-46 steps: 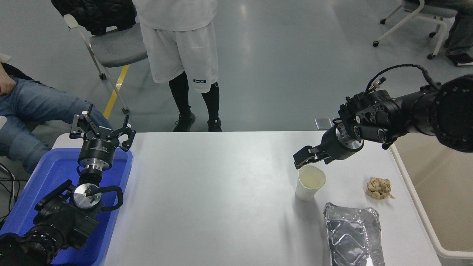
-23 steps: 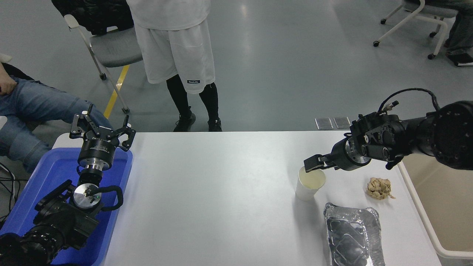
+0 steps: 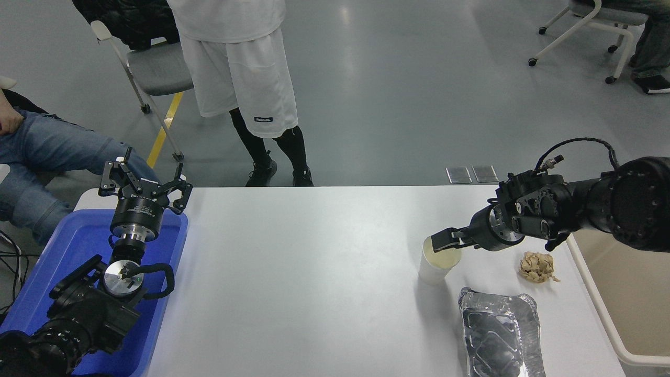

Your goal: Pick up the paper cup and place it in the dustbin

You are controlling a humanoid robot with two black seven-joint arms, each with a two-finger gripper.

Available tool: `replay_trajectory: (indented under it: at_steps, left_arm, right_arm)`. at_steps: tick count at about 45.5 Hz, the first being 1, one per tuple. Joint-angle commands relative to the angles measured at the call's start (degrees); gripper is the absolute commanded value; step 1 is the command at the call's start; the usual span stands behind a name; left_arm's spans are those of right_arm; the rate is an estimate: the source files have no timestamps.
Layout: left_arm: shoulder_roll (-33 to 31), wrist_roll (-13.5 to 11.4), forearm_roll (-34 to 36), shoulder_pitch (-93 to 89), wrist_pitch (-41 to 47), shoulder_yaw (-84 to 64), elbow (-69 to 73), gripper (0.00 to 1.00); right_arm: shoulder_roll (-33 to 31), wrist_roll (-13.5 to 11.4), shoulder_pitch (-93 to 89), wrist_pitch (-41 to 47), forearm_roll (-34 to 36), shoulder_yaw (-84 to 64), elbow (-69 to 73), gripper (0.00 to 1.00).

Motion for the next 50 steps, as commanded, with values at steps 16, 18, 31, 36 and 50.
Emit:
replay_trajectory:
  at_steps: [16, 18, 31, 36, 50]
  left_arm:
    - [0.0, 0.0, 0.0, 0.0, 0.0, 0.0, 0.0, 0.99]
    - [0.0, 0.0, 0.0, 0.0, 0.1, 0.0, 0.0, 0.99]
    - [0.0, 0.0, 0.0, 0.0, 0.0, 0.0, 0.0, 0.99]
    - [0.0, 0.0, 0.0, 0.0, 0.0, 0.0, 0.0, 0.99]
    - [0.0, 0.0, 0.0, 0.0, 0.0, 0.0, 0.0, 0.99]
  right_arm:
    - [-0.3, -2.0, -0.6, -0.4, 0.9, 2.7, -0.1, 0.65]
    - [-0.3, -2.0, -0.6, -0.4, 0.9, 2.8, -0.1, 0.58]
    - [-0.3, -4.1, -0.6, 0.4, 0.8, 2.9, 0.5, 0.22]
    - [-0.3, -4.2, -0.6, 0.7, 0.7, 2.9, 0.7, 0.11]
    - [-1.1, -4.4, 0.3, 5.3, 0.8, 2.9, 1.1, 0.00]
